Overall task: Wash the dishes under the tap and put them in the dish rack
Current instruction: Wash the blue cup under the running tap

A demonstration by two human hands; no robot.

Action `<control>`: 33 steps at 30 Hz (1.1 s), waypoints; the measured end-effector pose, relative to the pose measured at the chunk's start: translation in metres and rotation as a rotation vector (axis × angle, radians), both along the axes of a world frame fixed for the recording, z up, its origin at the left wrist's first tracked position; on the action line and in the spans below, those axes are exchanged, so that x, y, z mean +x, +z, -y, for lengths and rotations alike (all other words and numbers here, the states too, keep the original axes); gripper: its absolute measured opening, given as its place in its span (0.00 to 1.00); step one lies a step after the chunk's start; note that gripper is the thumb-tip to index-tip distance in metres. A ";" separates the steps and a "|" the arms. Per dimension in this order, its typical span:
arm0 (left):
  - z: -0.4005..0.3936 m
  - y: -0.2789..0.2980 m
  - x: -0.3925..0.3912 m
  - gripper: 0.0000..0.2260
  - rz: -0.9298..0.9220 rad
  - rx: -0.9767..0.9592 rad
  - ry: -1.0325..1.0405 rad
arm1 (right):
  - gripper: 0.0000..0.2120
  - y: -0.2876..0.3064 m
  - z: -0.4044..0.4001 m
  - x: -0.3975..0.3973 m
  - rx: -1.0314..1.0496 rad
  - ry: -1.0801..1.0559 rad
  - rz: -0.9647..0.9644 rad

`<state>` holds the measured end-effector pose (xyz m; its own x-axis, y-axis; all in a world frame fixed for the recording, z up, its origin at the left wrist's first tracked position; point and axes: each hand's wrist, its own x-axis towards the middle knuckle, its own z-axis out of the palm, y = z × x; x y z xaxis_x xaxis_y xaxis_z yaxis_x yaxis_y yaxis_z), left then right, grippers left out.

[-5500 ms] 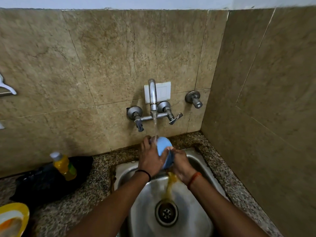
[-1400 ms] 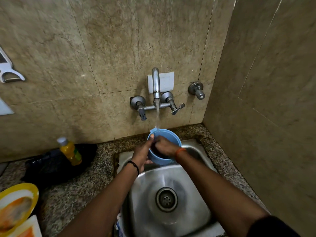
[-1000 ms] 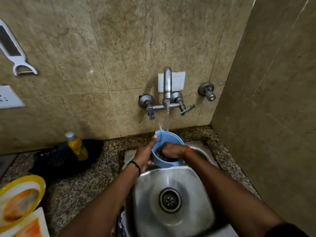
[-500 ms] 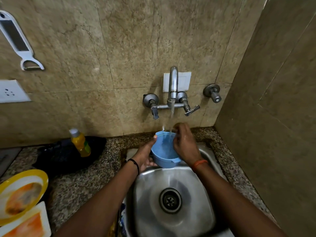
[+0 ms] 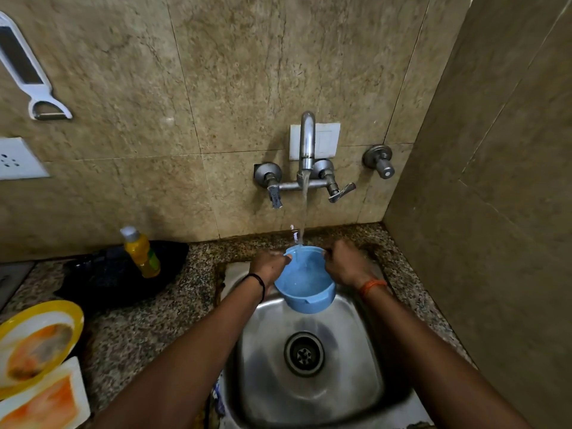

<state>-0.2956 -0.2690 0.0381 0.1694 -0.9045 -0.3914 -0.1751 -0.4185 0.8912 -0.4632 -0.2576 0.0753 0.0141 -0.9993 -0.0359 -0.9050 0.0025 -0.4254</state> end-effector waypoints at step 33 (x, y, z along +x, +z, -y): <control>-0.044 -0.014 0.016 0.15 -0.777 0.218 -0.176 | 0.10 -0.002 -0.018 0.024 -0.538 -0.118 0.011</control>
